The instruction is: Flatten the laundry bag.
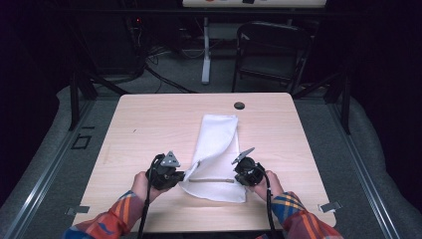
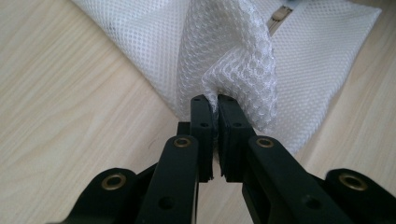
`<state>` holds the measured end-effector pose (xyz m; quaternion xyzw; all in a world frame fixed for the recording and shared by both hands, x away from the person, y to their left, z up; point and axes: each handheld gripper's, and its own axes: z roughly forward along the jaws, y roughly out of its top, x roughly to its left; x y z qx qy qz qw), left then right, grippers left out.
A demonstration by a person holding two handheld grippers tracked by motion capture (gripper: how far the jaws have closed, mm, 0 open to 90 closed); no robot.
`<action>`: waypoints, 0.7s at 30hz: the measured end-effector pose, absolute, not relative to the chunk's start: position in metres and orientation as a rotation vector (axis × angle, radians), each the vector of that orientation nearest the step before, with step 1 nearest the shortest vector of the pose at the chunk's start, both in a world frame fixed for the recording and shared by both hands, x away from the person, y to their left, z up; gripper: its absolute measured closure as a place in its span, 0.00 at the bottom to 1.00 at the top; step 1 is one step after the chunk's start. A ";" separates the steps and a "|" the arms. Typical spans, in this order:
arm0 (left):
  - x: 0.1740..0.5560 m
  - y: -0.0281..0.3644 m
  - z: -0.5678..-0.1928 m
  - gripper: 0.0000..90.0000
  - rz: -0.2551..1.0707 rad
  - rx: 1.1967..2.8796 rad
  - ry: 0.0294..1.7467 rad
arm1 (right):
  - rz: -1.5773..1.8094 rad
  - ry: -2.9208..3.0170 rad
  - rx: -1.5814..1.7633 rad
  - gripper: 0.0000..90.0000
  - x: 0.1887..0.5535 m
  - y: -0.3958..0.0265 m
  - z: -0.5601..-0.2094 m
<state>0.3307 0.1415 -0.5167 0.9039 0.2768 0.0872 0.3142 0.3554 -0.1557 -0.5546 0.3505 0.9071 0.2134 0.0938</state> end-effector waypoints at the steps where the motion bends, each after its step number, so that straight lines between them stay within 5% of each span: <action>1: 0.330 0.142 -0.517 0.95 0.235 2.391 0.732 | 0.629 2.691 1.049 1.00 0.355 -0.156 -0.554; 21: 0.329 0.153 -0.528 0.95 0.153 2.434 0.827 | 0.634 2.678 1.077 1.00 0.355 -0.160 -0.555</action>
